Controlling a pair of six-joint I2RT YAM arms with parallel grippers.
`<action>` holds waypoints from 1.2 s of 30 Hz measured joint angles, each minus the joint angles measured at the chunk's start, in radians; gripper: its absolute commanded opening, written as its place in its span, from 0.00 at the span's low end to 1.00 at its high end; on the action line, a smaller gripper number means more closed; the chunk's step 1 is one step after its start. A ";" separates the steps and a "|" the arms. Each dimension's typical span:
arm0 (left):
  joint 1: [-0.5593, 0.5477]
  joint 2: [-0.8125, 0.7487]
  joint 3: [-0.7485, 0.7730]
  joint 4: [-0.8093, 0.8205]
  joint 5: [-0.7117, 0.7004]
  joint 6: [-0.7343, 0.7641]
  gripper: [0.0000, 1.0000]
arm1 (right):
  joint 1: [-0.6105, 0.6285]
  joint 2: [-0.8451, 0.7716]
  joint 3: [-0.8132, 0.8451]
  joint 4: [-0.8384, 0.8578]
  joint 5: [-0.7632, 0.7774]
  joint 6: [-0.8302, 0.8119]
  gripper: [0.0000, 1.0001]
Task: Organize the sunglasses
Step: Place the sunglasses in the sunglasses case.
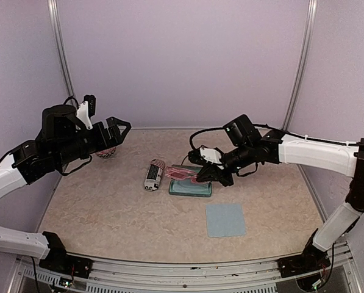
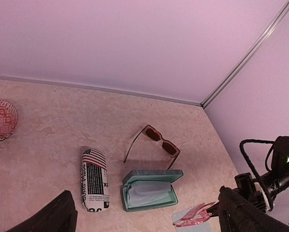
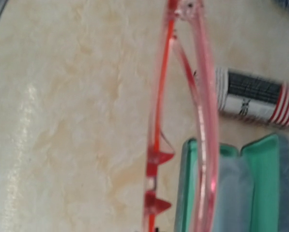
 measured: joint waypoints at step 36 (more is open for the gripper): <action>0.001 0.087 0.027 -0.088 0.061 0.080 0.99 | -0.078 0.521 0.534 -0.487 0.140 0.056 0.00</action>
